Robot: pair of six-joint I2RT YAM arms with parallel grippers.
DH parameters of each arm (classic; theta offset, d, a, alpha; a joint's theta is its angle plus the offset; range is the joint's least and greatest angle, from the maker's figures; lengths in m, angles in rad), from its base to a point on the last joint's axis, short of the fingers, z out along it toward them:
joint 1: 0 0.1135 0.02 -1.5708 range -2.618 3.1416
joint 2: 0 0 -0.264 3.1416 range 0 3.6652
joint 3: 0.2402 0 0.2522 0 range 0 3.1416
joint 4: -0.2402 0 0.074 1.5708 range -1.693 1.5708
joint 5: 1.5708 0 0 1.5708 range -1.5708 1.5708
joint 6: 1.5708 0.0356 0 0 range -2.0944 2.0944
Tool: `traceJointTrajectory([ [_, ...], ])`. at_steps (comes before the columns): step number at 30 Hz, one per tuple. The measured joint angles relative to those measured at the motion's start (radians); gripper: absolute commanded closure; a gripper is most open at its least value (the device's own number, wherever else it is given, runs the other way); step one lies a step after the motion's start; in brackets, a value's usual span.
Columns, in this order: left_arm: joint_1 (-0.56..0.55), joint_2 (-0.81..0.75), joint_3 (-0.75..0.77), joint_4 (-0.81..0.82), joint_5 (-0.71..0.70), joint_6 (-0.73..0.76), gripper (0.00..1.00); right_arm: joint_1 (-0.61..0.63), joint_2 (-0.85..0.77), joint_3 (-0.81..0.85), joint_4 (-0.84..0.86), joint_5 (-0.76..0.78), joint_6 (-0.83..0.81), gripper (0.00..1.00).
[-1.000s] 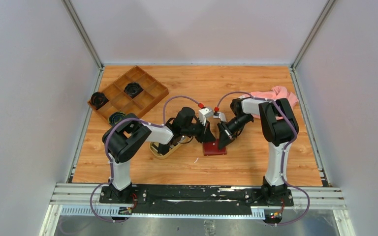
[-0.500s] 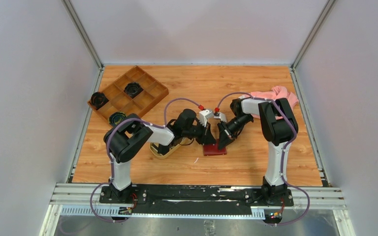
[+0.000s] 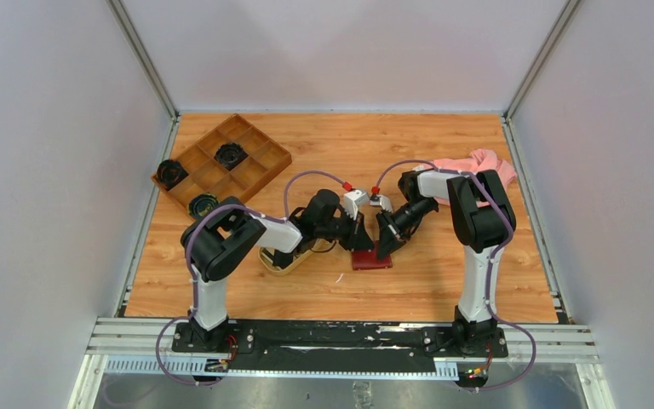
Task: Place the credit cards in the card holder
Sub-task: Close the card holder at the center of the board.
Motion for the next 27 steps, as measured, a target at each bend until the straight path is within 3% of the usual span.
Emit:
traceJointTrajectory([
  [27,-0.019,0.006,-0.034,0.060,-0.082,-0.063,1.00,0.000,0.004,0.002,0.000,0.001,0.013,1.00],
])
